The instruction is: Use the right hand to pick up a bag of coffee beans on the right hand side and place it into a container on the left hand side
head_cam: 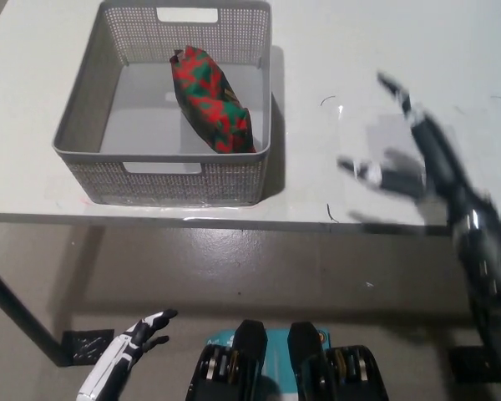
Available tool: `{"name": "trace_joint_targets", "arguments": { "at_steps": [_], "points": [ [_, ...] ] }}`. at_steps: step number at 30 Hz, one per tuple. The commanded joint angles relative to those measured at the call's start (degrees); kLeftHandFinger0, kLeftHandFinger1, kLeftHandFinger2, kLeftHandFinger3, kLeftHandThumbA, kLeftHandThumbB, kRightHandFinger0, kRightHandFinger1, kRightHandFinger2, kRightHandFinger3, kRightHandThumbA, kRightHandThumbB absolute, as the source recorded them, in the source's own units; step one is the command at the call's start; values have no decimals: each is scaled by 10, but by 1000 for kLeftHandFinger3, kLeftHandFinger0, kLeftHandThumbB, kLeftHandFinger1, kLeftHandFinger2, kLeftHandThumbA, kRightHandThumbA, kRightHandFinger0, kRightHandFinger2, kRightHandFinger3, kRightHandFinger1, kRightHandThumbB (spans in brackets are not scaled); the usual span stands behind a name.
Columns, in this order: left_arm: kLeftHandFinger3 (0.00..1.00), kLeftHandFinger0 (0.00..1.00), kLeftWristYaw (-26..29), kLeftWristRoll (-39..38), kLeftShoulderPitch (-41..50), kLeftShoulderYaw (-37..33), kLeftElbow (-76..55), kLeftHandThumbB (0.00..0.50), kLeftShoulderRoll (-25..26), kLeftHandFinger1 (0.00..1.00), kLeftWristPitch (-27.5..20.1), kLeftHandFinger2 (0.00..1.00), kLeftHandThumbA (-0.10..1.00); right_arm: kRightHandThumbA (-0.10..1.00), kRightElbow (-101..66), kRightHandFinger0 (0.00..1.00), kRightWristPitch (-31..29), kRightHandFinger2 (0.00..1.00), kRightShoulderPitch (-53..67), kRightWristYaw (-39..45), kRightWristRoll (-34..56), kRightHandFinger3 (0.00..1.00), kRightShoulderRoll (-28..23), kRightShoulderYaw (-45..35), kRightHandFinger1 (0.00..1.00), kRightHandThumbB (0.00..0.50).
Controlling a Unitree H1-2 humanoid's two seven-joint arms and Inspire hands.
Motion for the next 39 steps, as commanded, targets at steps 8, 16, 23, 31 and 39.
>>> {"name": "trace_joint_targets", "arguments": {
  "at_steps": [8, 16, 23, 31, 39],
  "points": [
    [1000, 1000, 5, -22, -15, 22, -4, 246, 4, 1000, -31, 1000, 1000, 1000, -195, 1000, -196, 1000, 257, -9, 176, 1000, 67, -2, 1000, 418],
    [1000, 1000, 11, -16, -6, 25, -11, 223, 2, 1000, -34, 1000, 1000, 1000, -112, 1000, -253, 1000, 328, -5, 172, 1000, 78, -15, 1000, 351],
    [1000, 1000, 9, -17, -10, 30, -8, 235, 0, 1000, -39, 1000, 1000, 1000, -8, 1000, -253, 1000, 299, -7, 180, 1000, 91, -55, 1000, 340],
    [1000, 1000, 10, -14, -16, 37, -6, 253, -5, 1000, -36, 1000, 1000, 1000, 17, 1000, -253, 1000, 273, 1, 179, 1000, 94, -70, 1000, 328],
    [1000, 1000, 7, -13, -33, 37, 5, 249, -4, 1000, -39, 1000, 1000, 1000, 36, 1000, -253, 1000, 259, 9, 186, 1000, 95, -77, 1000, 313]
  ]
}}
